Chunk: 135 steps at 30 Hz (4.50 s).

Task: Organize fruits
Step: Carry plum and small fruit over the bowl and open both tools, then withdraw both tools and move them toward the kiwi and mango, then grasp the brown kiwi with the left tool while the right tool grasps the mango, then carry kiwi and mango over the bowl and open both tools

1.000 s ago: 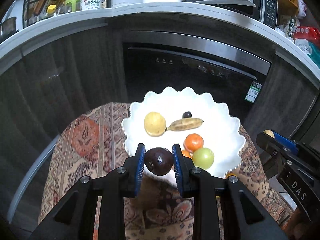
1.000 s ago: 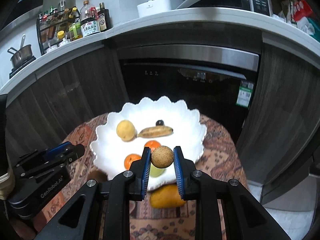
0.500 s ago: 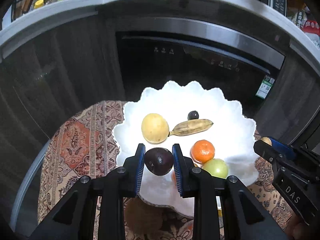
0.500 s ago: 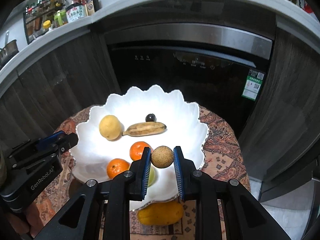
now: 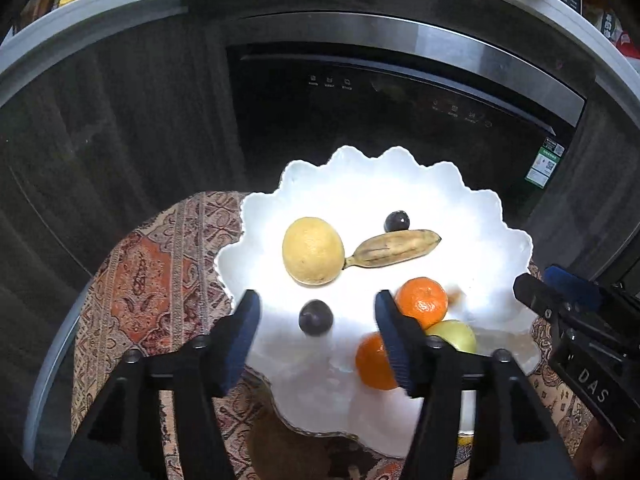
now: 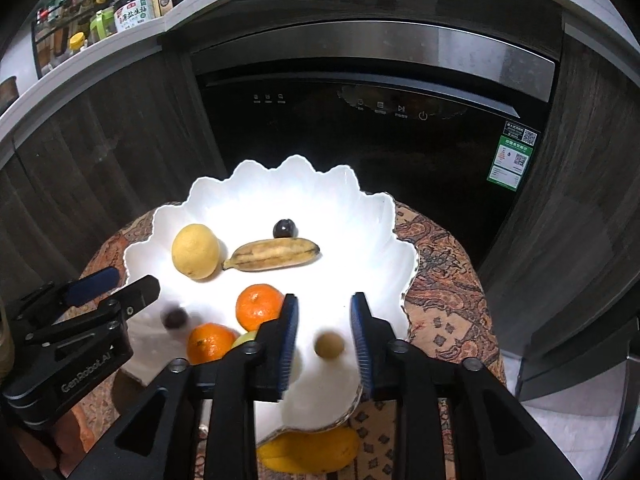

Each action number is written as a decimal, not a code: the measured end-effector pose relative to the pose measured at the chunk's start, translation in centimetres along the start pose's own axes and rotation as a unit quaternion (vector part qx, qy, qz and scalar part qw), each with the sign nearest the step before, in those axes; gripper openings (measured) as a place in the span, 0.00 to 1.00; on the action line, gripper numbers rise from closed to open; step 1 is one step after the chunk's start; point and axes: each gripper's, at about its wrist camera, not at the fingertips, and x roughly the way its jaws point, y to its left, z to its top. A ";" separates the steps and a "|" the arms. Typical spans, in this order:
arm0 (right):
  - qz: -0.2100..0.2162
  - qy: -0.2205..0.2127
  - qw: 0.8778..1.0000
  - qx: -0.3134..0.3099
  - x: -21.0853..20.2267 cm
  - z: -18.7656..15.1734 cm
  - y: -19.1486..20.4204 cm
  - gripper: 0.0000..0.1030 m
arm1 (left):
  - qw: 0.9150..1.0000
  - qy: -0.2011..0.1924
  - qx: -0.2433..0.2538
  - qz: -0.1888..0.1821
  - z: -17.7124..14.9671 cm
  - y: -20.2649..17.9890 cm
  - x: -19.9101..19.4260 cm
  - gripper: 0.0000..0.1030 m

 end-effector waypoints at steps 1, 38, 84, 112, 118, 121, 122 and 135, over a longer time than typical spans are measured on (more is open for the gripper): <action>-0.003 -0.002 1.000 0.000 -0.1 0.0 0.0 0.50 | 1.000 -0.002 0.000 0.002 0.0 0.1 -0.2 0.64; -0.061 -0.056 0.997 0.006 -11.2 -4.0 0.6 0.84 | 0.996 -0.060 -0.004 0.062 -4.9 0.9 -12.0 0.99; -0.021 0.051 0.995 -0.080 3.0 -10.7 2.1 0.95 | 0.997 0.025 -0.021 0.075 -10.5 2.3 0.3 0.99; -0.002 0.025 0.998 -0.061 1.1 -10.9 1.4 0.74 | 0.998 0.050 -0.023 0.035 -11.2 1.6 1.6 0.53; 0.003 0.022 0.998 -0.060 0.4 -11.0 1.4 0.74 | 0.998 0.056 -0.025 0.034 -12.1 1.5 0.7 0.52; 0.004 0.018 0.998 -0.059 -0.2 -11.2 1.4 0.74 | 0.998 0.053 -0.025 0.031 -12.4 1.5 -0.2 0.52; 0.006 0.017 0.998 -0.058 -0.5 -11.3 1.4 0.74 | 0.998 0.051 -0.025 0.031 -12.5 1.4 -0.7 0.52; 0.014 -0.021 0.999 -0.049 -4.8 -10.7 1.2 0.74 | 0.999 0.018 -0.014 0.032 -12.2 0.6 -5.7 0.52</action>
